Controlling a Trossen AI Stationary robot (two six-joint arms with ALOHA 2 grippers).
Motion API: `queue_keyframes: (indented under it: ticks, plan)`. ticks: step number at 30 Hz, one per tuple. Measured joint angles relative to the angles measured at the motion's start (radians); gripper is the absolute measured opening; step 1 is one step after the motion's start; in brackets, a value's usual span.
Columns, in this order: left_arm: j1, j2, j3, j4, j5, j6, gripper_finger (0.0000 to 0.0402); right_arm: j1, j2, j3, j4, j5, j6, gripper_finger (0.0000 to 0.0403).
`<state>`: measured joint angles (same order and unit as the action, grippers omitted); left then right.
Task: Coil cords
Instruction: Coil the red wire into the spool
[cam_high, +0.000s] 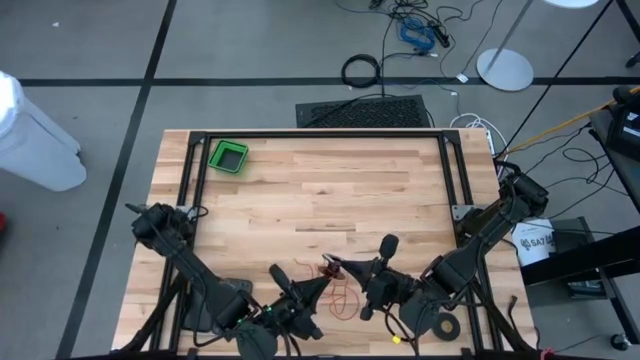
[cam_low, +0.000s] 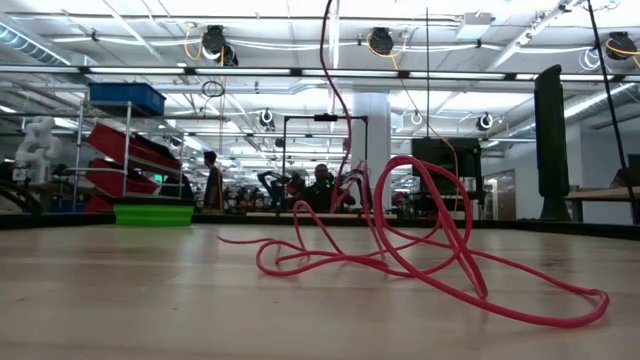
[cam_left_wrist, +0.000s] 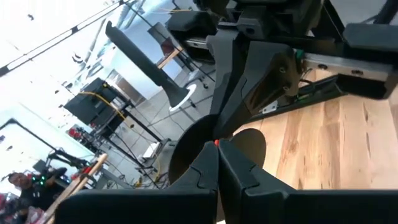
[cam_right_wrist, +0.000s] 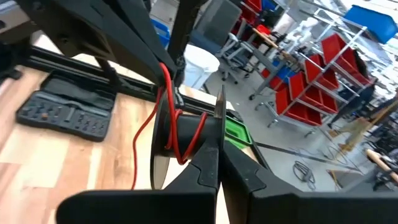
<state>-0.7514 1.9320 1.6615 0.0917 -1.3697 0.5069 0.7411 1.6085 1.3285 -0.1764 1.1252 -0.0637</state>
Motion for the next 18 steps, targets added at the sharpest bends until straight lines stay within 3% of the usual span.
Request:
queue_keyframes:
  ticks: [13, 18]
  plan:
    - [-0.045, 0.000, 0.000, -0.003, -0.007, 0.078, 0.0005, 0.048, 0.000, 0.001, 0.005, -0.035, -0.010, 0.0000]
    - [-0.050, 0.000, 0.001, -0.077, 0.014, 0.077, 0.0015, 0.071, 0.000, 0.001, 0.009, -0.032, -0.031, 0.0000]
